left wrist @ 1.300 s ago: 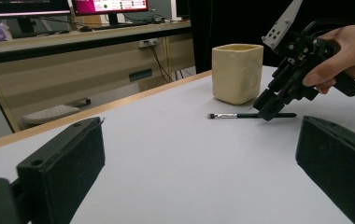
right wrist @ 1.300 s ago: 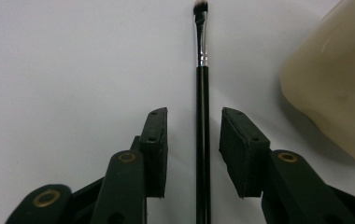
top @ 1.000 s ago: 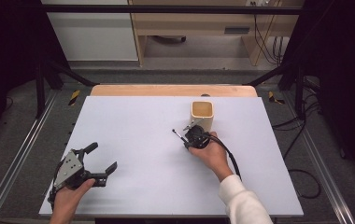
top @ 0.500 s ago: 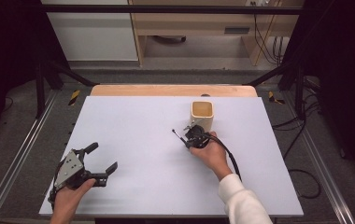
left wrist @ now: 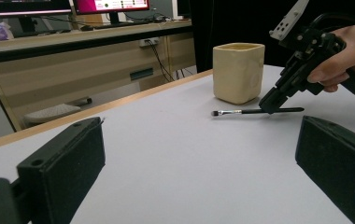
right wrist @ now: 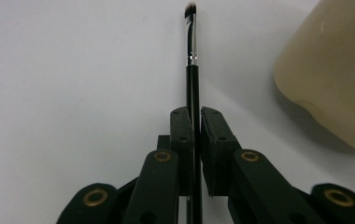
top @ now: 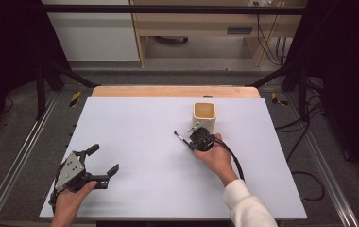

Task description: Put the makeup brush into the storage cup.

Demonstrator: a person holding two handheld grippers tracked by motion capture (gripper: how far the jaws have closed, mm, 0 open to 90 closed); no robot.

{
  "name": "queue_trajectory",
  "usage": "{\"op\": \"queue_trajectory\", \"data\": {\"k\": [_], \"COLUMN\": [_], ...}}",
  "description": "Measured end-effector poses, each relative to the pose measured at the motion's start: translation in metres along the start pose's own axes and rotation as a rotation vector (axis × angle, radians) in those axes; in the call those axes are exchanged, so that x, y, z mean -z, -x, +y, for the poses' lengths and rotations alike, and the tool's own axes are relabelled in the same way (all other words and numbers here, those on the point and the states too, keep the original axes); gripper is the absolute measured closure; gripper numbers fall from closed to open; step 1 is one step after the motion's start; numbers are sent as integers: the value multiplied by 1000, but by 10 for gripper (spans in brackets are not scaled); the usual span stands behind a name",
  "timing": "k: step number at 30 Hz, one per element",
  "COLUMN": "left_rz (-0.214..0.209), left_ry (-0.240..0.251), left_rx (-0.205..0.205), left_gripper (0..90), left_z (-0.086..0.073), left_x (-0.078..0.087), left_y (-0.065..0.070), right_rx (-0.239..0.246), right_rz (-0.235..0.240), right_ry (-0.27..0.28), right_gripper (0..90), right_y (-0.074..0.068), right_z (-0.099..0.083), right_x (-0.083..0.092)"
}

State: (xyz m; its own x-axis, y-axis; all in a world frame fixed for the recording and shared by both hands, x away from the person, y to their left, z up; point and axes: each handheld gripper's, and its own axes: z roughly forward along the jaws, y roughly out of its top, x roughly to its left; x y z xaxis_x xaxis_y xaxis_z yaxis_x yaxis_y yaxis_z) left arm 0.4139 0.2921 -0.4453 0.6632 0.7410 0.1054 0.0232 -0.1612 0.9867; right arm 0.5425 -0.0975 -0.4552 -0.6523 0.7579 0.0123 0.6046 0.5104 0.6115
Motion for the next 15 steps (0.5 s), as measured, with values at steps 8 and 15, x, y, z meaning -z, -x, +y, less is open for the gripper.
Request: {"op": "queue_trajectory", "data": {"k": [8,15], "left_rz": [-5,-10], "left_ry": [4,3], "left_rx": [3,3], "left_gripper": [11,11], "left_z": [1,1], "left_x": [-2,-3], "left_y": [4,7], "right_rx": [-7,-18], "right_rz": [31,47], "right_ry": [90,173], "right_gripper": [839,838], "right_y": [-1,0], "right_z": [-14,-30], "right_x": [18,31]}}
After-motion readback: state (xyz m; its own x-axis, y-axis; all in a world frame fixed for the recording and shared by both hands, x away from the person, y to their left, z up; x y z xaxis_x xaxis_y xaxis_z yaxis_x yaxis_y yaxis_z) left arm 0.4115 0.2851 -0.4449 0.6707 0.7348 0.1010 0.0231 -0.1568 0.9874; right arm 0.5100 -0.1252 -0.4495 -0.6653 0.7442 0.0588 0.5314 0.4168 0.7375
